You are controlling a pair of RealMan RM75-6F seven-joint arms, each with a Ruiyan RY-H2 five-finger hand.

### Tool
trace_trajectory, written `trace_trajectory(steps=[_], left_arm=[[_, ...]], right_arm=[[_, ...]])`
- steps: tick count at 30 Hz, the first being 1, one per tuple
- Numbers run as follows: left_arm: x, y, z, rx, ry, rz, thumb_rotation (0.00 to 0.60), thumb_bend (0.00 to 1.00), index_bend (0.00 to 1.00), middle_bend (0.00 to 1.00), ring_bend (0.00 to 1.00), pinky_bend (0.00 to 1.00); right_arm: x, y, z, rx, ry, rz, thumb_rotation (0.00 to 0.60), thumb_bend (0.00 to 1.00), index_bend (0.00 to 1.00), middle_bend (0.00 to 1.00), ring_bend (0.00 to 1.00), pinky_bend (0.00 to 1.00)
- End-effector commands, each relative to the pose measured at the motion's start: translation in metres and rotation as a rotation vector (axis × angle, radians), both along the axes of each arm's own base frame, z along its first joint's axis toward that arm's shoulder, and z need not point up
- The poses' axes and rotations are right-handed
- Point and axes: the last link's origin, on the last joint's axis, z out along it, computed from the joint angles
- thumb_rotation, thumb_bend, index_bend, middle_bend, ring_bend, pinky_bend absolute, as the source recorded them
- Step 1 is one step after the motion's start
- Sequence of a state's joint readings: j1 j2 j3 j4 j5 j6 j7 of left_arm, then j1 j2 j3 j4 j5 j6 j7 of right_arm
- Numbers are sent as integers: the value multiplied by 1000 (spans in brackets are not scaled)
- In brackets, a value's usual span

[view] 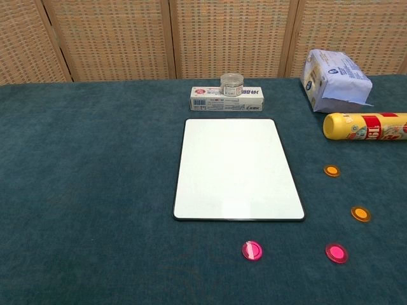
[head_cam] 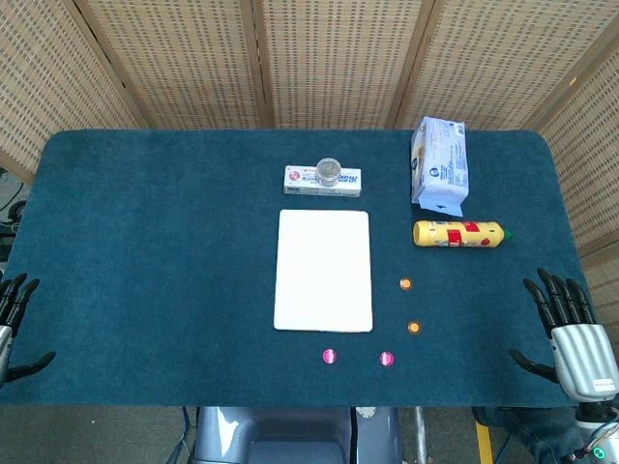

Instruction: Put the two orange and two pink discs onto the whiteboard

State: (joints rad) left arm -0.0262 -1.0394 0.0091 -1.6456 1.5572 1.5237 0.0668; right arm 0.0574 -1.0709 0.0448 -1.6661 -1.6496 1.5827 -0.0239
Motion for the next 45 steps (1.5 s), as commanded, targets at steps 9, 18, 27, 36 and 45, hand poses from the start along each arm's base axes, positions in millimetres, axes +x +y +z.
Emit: trace_trajectory(steps=[9,18,27,36,45], left_arm=[[-1,-1,0,1,0,2,600,0,0,0,0,0],[0,1,-2,2,7,2,600,0,0,0,0,0],[-3,13,-2,7,9,44,600,0,0,0,0,0],[-6,21,-6,-3,19,73,600,0,0,0,0,0],[-7,26,-7,-9,20,91,600,0,0,0,0,0]], right_arm=[[0,0,-2,12,4,-3,600,40,0,0,0,0],[7,-37,-21,69,85,31,600,53,0,252,183,157],[46,-112,-61,238,125,123,600,53,109,872,813,914],[65,-155,-110,388,131,63,600,198,320,943,887,1000],[63,-173,-142,416,170,-13,600,260,346,953,891,1000]])
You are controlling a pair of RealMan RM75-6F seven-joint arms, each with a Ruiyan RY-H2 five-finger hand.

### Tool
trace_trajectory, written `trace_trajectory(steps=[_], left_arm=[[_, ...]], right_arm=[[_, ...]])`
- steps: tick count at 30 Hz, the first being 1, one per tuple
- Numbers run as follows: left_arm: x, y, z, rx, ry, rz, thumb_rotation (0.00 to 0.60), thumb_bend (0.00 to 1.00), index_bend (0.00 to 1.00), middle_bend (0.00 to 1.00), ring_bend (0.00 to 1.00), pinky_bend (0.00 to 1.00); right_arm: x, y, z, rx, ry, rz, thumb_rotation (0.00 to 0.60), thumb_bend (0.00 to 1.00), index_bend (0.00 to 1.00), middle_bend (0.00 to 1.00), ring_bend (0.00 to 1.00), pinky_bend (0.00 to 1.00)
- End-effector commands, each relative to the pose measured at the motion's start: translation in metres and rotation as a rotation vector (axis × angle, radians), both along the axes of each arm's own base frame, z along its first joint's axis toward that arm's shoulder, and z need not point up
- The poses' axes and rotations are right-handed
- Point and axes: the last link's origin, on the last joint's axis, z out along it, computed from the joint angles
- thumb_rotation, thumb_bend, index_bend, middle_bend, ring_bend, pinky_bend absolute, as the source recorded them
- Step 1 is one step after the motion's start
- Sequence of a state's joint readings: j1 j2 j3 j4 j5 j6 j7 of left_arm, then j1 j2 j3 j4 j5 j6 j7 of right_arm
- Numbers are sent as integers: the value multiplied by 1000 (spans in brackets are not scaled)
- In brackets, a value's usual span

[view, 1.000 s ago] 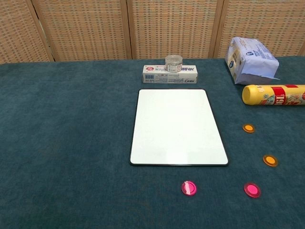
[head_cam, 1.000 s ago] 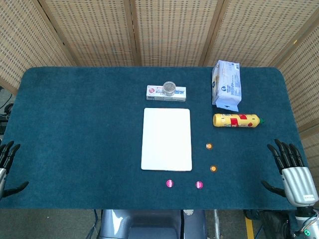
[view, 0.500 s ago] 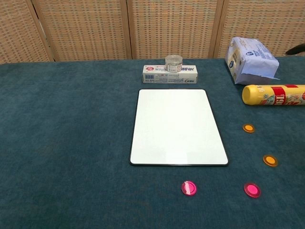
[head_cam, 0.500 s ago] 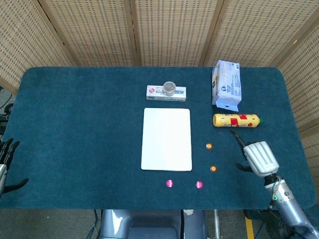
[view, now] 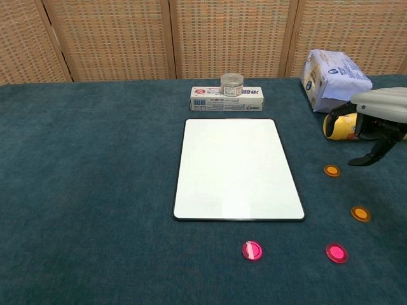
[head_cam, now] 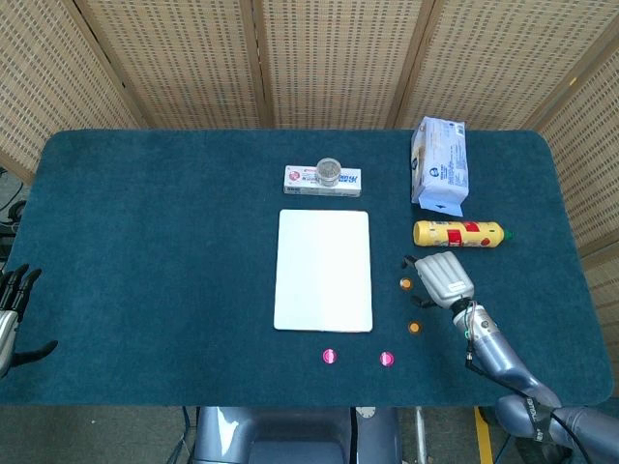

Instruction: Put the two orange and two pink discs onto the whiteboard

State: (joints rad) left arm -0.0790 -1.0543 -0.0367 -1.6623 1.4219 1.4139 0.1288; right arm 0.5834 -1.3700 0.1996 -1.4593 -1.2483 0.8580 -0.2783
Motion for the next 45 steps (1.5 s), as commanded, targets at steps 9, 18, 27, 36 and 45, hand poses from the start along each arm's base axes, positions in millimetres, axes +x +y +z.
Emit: trace_trajectory(steps=[9,18,27,36,45], left_arm=[[0,1,0,-4,1,1,600,0,0,0,0,0],[0,1,0,-5,-1,4,600,0,0,0,0,0],[0,2,0,-7,-3,5,600,0,0,0,0,0],[0,1,0,-5,-4,7,600,0,0,0,0,0],[0,1,2,1,-7,8,600,0,0,0,0,0]], right_arm=[[-12,-12,-29,17,67,-86,600,363,347,953,891,1000],[-15,-14,-41,21,97,-100,600,363,347,953,891,1000],[-14,-14,-44,19,92,-91,600,363,364,957,892,1000],[-15,-14,-49,18,110,-83,600,363,376,957,892,1000],[-17,-13,-53,10,133,-54,600,363,376,961,895,1000]])
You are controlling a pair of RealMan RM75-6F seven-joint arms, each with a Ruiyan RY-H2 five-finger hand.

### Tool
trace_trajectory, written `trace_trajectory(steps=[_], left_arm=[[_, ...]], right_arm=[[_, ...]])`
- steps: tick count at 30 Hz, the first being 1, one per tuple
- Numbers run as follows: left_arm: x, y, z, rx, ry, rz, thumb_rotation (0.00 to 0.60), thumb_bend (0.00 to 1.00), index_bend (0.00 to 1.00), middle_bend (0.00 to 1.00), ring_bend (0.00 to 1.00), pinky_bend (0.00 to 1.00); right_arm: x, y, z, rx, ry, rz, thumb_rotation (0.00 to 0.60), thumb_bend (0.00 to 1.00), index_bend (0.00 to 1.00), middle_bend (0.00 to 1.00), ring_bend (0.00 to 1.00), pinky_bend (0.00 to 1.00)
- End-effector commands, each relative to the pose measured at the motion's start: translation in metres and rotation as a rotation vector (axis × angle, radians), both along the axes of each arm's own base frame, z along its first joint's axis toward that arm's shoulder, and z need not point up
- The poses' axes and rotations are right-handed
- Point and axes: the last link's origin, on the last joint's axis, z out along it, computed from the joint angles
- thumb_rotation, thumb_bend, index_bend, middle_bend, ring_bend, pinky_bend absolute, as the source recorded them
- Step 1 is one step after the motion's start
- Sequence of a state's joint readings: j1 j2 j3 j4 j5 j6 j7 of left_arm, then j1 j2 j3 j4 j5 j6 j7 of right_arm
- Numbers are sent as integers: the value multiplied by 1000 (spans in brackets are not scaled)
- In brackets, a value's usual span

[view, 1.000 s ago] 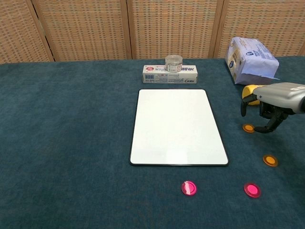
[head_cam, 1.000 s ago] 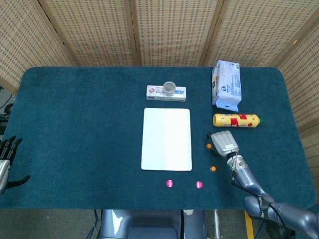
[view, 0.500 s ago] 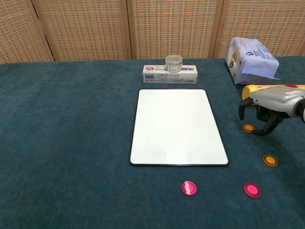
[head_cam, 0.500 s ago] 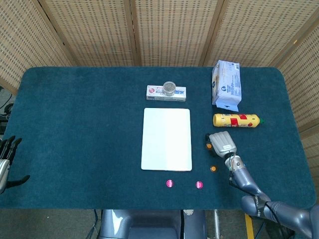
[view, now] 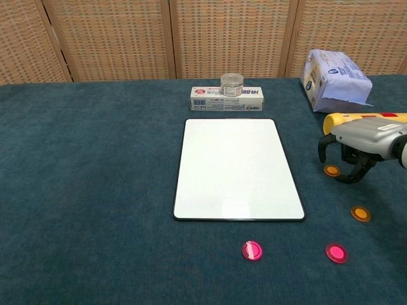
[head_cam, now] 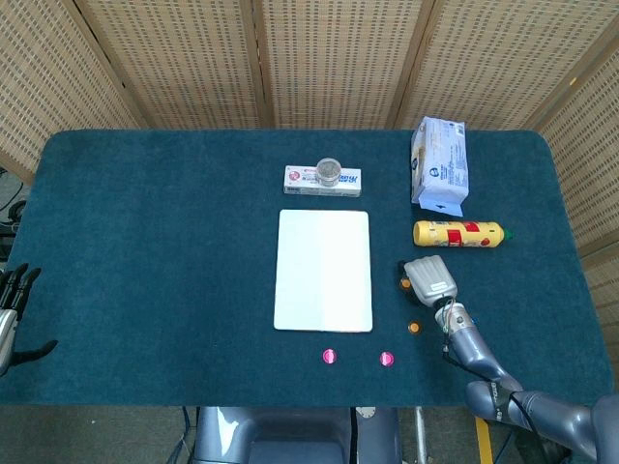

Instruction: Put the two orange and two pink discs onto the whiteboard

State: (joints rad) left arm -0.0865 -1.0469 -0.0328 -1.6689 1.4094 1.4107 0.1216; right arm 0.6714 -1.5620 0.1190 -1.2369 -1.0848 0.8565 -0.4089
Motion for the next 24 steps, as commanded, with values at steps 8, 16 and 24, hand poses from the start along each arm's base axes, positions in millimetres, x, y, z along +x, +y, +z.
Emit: trace_trajectory(steps=[8,16,24], left_arm=[[0,0,1,5,-2,1,600,0,0,0,0,0],[0,0,1,2,-2,2,600,0,0,0,0,0],[0,0,1,4,-5,2,600,0,0,0,0,0]], right_arm=[[-4,-1,-6,10,16,-7,600,363,380,969,902,1000],[-4,-1,-7,8,18,-11,600,406,529,975,904,1000],[2,-2,-4,1,3,2,600,417,536,976,904,1000]])
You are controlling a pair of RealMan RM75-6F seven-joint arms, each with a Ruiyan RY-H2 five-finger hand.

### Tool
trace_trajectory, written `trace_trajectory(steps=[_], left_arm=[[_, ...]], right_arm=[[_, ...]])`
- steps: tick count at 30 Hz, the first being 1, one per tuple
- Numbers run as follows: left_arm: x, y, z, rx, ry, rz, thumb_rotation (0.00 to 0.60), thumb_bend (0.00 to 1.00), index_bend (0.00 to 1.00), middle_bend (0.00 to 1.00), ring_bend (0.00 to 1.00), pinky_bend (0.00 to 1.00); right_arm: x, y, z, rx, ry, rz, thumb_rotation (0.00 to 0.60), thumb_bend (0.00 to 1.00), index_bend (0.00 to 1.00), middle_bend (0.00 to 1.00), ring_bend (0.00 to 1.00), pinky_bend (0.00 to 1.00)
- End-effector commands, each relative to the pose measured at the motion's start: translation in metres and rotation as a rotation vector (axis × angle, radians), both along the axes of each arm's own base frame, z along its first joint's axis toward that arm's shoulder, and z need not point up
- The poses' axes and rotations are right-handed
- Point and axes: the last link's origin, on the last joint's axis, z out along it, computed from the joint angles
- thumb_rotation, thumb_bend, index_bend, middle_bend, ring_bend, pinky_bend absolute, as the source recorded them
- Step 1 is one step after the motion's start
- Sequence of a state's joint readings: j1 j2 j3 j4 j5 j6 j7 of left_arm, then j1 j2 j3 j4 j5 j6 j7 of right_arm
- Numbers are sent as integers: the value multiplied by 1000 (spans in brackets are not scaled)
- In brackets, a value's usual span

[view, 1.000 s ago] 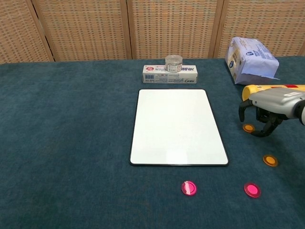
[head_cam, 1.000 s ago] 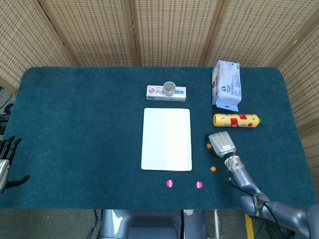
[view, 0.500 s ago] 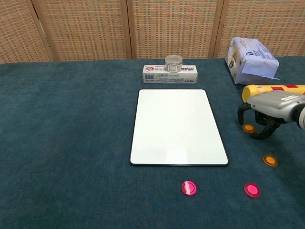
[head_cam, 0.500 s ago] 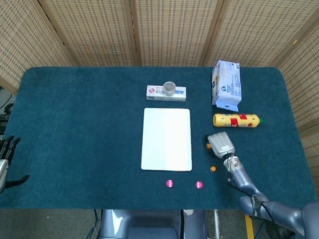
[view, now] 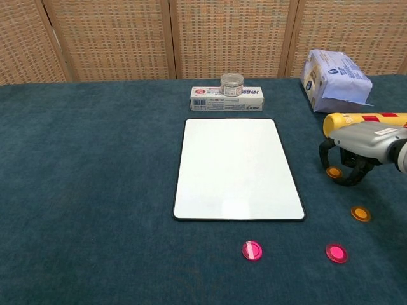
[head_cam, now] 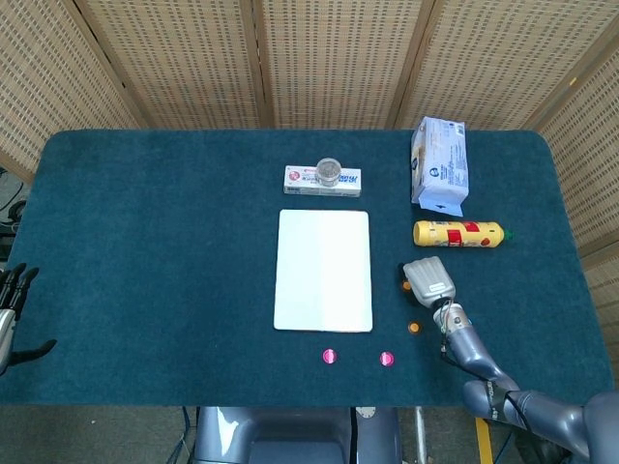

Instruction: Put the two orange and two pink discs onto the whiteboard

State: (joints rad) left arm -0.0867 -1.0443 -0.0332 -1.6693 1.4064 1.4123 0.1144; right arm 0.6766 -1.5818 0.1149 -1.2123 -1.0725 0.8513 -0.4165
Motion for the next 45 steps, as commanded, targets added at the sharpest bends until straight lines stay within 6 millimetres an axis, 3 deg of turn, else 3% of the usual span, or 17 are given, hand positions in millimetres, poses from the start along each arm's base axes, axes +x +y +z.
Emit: trace_trajectory(steps=[1,7,11,14,19,22,27,29,31,33,40,43,45], left_arm=[[0,0,0,-1,0,0,600,0,0,0,0,0],[0,1,1,-1,-4,0,600,0,0,0,0,0],[-1,2,2,0,-11,2,600,0,0,0,0,0],[-2,2,4,1,-16,4,600,0,0,0,0,0],[-3,2,5,-1,-20,6,600,0,0,0,0,0],[-4,3,4,-11,-22,7,600,0,0,0,0,0],[-4,4,5,-11,-27,6,600,0,0,0,0,0],[-4,4,6,-14,-28,6,600,0,0,0,0,0],[-5,5,6,-15,-29,8,600,0,0,0,0,0],[-5,5,6,-13,-30,10,600,0,0,0,0,0],[-5,5,5,-19,-27,12,600,0,0,0,0,0],[-4,4,5,-18,-25,8,600,0,0,0,0,0],[-3,3,5,-10,-21,4,600,0,0,0,0,0]], right_arm=[[7,-1,3,-2,-12,14,600,419,536,975,904,1000],[55,-10,10,3,-110,60,600,424,536,980,904,1000],[111,-14,7,31,-154,140,600,428,536,981,904,1000],[142,-11,-3,50,-140,182,600,425,536,981,904,1000],[172,-2,-22,82,-136,206,600,425,536,981,904,1000],[191,9,-45,117,-136,231,600,425,536,981,904,1000],[197,15,-59,129,-124,241,600,424,521,981,904,1000],[200,18,-65,138,-126,240,600,388,394,980,904,1000],[200,18,-67,139,-128,234,600,291,216,980,904,1000],[199,17,-65,131,-125,233,600,204,136,980,904,1000],[178,18,-42,105,-123,229,600,209,159,980,904,1000],[152,23,-25,98,-108,225,600,251,237,980,906,1000],[123,29,-11,93,-92,212,600,260,301,980,908,1000]])
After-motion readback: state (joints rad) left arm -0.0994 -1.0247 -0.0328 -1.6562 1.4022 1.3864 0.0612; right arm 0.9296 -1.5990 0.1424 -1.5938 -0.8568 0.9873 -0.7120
